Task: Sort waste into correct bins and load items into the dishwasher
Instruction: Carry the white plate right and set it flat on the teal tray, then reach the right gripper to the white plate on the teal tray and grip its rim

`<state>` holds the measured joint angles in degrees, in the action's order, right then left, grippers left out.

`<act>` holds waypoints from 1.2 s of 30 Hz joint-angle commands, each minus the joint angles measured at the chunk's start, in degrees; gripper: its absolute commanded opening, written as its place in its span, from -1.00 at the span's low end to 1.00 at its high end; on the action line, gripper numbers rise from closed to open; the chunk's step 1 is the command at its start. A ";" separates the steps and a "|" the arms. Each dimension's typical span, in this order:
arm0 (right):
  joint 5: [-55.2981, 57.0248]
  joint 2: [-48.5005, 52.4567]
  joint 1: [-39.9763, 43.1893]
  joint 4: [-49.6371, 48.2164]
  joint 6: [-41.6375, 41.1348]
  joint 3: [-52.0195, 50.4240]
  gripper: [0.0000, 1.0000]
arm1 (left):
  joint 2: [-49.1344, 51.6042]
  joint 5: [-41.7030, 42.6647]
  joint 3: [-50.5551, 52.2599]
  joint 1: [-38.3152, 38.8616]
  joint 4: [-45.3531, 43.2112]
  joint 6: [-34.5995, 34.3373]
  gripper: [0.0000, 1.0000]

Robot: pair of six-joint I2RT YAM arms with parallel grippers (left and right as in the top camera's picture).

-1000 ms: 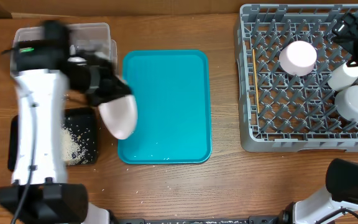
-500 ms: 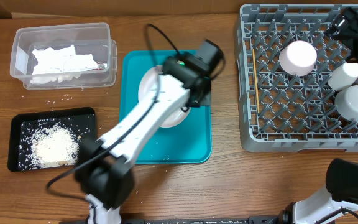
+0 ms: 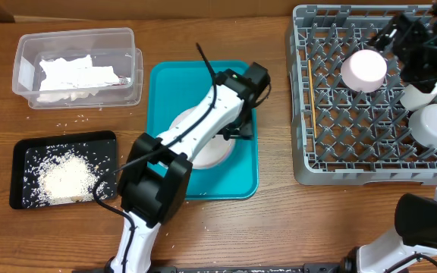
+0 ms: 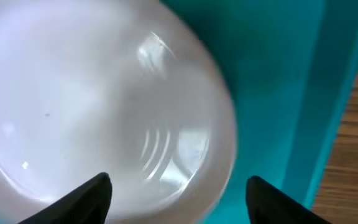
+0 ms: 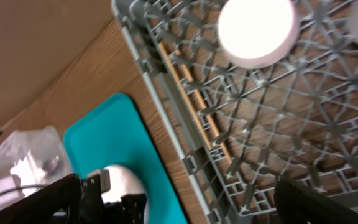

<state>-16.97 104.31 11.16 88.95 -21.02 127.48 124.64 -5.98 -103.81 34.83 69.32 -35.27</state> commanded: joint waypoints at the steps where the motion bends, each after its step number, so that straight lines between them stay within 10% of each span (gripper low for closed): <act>1: -1.16 -0.74 -3.54 -0.79 -0.26 0.72 1.00 | -1.97 1.44 -6.49 -2.86 4.57 -0.61 0.43; 11: -1.14 1.55 -14.91 -4.46 -0.94 -3.28 1.00 | -9.40 1.11 -30.27 -21.09 20.96 -2.64 0.47; 16: -1.14 3.34 -21.24 -7.28 -2.99 -9.60 1.00 | -13.79 1.25 -31.89 -35.43 21.97 -2.64 0.97; 21: -1.09 4.11 -27.96 -13.42 -2.75 -19.12 0.71 | -13.70 1.53 -31.76 -45.86 26.88 -2.43 0.99; 36: 10.08 13.53 -47.32 -27.87 -7.80 -32.02 0.55 | -13.27 1.55 -30.53 -53.51 27.50 -2.21 1.00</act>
<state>-11.11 116.01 -35.03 61.93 -26.61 95.88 110.93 -4.71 -134.65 -18.74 96.66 -37.54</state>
